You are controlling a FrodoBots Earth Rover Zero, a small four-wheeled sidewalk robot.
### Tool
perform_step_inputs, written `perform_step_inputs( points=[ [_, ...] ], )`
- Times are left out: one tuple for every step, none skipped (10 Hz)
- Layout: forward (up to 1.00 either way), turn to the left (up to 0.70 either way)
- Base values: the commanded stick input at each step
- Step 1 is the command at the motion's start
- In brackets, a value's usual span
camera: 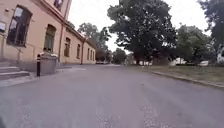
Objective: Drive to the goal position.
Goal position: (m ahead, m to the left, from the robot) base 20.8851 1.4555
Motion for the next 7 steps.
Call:
perform_step_inputs(
  points=[
    [0.45,0.00],
    [0.45,0.00],
    [0.45,0.00],
    [0.45,0.00],
    [0.45,0.00],
    [0.45,0.00],
    [0.45,0.00]
  ],
)
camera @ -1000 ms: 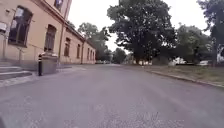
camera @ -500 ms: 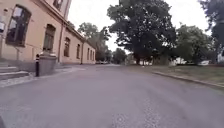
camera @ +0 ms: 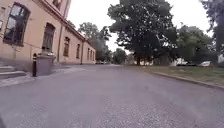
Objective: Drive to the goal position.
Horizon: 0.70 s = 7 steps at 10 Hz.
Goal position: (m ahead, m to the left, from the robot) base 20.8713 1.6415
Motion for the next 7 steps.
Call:
perform_step_inputs(
  points=[
    [0.45,0.00],
    [0.45,0.00],
    [0.45,0.00],
    [0.45,0.00],
    [0.45,0.00],
    [0.45,0.00],
    [0.45,0.00]
  ],
)
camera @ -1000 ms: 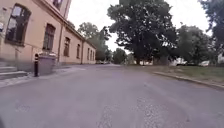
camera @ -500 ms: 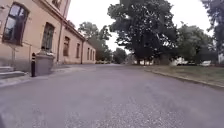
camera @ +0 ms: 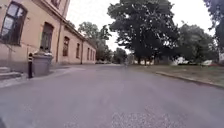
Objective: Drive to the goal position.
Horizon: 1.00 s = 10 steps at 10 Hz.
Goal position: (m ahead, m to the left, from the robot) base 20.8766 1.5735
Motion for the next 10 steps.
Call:
perform_step_inputs(
  points=[
    [0.45,0.00],
    [0.45,0.00],
    [0.45,0.00],
    [0.45,0.00],
    [0.45,0.00],
    [0.45,0.00],
    [0.45,0.00],
    [0.45,0.00],
    [0.45,0.00],
    [0.45,0.00]
  ],
)
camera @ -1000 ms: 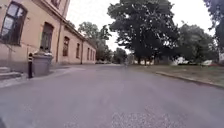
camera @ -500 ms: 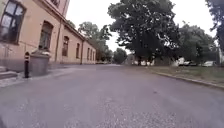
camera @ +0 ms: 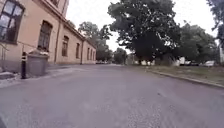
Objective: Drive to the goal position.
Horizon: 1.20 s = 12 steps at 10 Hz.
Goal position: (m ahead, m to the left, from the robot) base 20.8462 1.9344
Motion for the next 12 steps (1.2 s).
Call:
perform_step_inputs(
  points=[
    [0.45,0.00],
    [0.45,0.00],
    [0.45,0.00],
    [0.45,0.00],
    [0.45,0.00],
    [0.45,0.00],
    [0.45,0.00],
    [0.45,0.00],
    [0.45,0.00],
    [0.45,0.00],
    [0.45,0.00],
    [0.45,0.00]
  ],
)
